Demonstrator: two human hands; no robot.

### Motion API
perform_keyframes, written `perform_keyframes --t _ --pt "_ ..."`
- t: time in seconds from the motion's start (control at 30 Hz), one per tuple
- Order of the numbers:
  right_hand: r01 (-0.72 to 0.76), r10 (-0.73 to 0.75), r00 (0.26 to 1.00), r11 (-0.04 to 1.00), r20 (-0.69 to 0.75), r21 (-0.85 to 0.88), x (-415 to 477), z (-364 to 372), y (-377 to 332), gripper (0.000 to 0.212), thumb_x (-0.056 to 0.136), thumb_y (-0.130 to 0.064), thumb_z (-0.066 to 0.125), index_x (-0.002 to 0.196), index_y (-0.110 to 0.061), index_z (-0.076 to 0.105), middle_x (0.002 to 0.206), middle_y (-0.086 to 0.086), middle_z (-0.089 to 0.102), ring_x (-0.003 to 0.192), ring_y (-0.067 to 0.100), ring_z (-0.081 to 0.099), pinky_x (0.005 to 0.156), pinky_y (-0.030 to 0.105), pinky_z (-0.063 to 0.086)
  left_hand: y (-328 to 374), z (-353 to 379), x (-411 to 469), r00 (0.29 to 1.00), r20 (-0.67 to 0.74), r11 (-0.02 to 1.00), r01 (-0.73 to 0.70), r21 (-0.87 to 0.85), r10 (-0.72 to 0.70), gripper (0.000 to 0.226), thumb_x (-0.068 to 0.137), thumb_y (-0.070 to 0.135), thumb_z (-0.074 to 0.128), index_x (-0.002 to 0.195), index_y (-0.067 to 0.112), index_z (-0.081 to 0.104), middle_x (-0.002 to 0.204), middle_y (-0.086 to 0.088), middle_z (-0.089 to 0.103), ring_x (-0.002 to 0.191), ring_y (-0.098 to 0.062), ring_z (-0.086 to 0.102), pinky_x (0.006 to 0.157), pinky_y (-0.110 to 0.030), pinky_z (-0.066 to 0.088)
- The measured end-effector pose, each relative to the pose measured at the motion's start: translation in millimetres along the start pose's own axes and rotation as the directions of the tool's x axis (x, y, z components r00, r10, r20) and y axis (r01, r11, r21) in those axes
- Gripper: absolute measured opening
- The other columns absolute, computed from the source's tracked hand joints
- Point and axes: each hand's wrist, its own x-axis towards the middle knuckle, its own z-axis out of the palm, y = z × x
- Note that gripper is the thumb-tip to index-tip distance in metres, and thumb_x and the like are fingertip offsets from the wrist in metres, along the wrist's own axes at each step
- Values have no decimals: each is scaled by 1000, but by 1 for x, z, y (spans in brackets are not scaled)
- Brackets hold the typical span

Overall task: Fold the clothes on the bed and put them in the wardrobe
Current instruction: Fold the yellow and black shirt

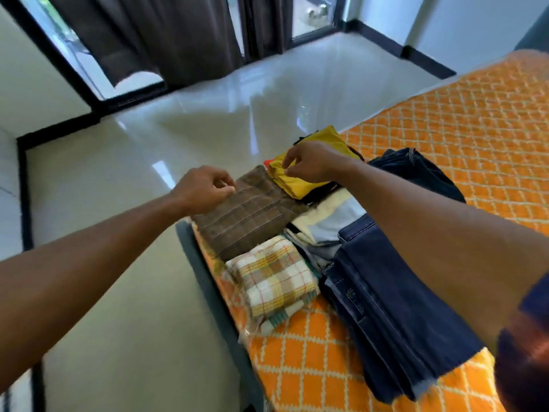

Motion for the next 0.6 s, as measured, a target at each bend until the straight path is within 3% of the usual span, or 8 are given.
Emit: perform_keyframes --t 0.13,0.27,0.43,0.6 --pt "109 -110 993 994 45 19 -50 13 -86 23 91 -24 66 112 -27 76 110 -1 73 98 20 65 78 22 38 -16 -44 -102 993 -77 996 92 -14 -93 9 94 26 67 98 22 74 88 3 70 80 -8 66 66 -24 47" --pt "284 -284 947 959 151 24 -102 63 -194 25 89 -26 63 109 -29 76 113 1 73 108 24 66 87 28 45 -69 -69 -243 934 -139 940 310 -145 -329 9 92 22 68 91 30 72 86 5 73 77 -11 70 75 -31 55" --pt "341 -357 870 934 341 109 -165 147 -299 23 93 -29 64 113 -26 75 108 -1 75 103 19 67 89 28 48 -128 -67 -421 752 -149 753 583 -305 -643 12 93 18 65 100 18 75 93 -2 74 79 -13 72 79 -29 54" --pt "381 -412 770 909 488 166 -222 225 -377 20 94 -27 65 110 -24 76 100 1 74 95 20 68 88 33 54 -173 -48 -570 538 -132 528 701 -480 -833 11 93 19 65 99 22 74 92 2 74 80 -9 72 82 -32 57"
